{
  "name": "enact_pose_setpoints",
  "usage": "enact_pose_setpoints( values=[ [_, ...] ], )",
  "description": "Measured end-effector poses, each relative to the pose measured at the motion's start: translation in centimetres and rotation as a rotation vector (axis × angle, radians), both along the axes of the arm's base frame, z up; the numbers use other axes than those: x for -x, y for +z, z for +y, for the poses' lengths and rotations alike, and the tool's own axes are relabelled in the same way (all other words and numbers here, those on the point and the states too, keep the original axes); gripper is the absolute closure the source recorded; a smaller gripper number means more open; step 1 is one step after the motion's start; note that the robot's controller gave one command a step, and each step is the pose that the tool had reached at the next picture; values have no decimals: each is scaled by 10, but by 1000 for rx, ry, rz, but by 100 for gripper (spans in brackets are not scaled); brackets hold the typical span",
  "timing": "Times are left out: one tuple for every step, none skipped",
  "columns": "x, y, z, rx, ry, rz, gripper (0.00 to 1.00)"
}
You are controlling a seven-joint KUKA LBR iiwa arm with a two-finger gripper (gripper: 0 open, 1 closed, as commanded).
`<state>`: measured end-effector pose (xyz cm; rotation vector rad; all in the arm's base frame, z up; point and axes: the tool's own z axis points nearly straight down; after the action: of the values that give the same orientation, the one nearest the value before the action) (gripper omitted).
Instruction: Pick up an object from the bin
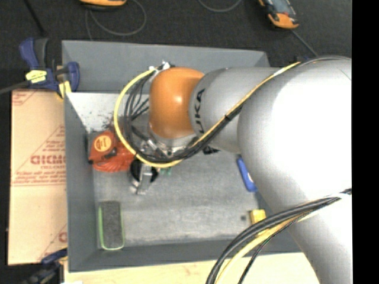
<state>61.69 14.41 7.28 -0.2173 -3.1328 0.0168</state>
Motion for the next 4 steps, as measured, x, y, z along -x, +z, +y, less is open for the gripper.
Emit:
enact_pose_setpoints(
  values=[
    [1,3,-1,-1,0,1,100],
    [1,8,-1,-4,-1,-1,100],
    [0,14,0,-7,-1,-4,100],
    [1,25,0,-8,-1,-1,100]
  ],
)
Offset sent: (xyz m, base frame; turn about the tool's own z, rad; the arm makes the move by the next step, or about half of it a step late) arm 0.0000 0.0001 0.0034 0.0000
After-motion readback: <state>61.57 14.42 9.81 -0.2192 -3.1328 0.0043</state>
